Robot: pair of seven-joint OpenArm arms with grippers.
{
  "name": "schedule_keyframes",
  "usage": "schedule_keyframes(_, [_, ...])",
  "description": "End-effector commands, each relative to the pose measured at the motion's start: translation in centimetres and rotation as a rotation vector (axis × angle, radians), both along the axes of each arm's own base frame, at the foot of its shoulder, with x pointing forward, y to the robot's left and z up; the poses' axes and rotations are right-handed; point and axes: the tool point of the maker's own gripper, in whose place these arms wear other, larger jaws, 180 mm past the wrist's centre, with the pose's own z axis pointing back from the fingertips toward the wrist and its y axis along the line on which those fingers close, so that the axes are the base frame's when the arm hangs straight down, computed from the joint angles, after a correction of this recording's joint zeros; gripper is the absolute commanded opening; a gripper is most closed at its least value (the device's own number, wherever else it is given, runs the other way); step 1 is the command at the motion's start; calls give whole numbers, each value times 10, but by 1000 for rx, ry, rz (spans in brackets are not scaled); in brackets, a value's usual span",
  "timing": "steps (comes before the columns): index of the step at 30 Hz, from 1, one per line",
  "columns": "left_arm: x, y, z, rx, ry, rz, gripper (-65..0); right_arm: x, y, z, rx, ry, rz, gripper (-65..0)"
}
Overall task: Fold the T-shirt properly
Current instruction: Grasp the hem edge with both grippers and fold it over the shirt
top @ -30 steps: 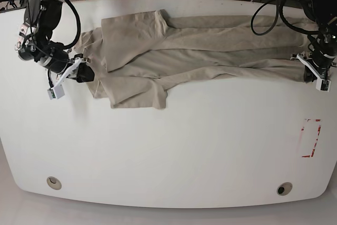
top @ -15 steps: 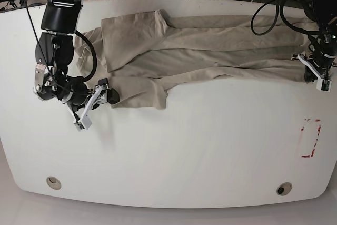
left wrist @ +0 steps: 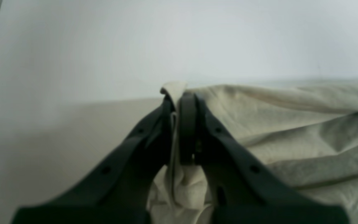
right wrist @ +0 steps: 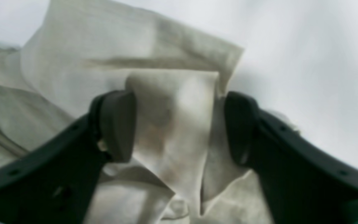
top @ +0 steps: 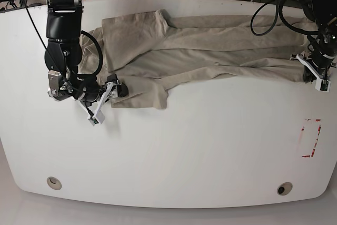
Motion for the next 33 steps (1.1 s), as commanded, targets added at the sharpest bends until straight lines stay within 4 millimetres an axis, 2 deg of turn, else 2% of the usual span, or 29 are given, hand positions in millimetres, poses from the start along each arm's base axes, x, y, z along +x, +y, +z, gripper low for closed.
schedule_keyframes(1, [9,5,14,8,-50,-3,-650,19,5,21,35,-78,-8,-404])
schedule_keyframes(3, [9,5,13,6,-49,-3,-650,19,8,22,39,-78,-5,-571])
schedule_keyframes(4, [9,5,13,5,-48,-2,-650,20,8,22,39,-81,-4,-631])
schedule_keyframes(5, [9,5,13,5,-48,-2,-650,19,9,22,39,-83,4,-650])
schedule_keyframes(7, [9,5,13,4,-48,-2,-650,19,11,25,40,-102,39,-650])
schedule_keyframes(12, [9,5,13,5,-48,-3,-650,15,15,47,21,-191,86,-650])
schedule_keyframes(13, [10,5,14,8,-49,-4,-650,15,9,55,11,-220,76,-650])
schedule_keyframes(18, [12,8,19,14,-64,0,-650,-2,-24,72,-60,-230,22,-650])
schedule_keyframes(22, [24,12,32,26,-96,-2,-650,-13,-31,82,-94,-253,15,-650])
schedule_keyframes(33, [25,18,41,57,-105,-8,-650,-60,-41,82,16,-223,-40,-650])
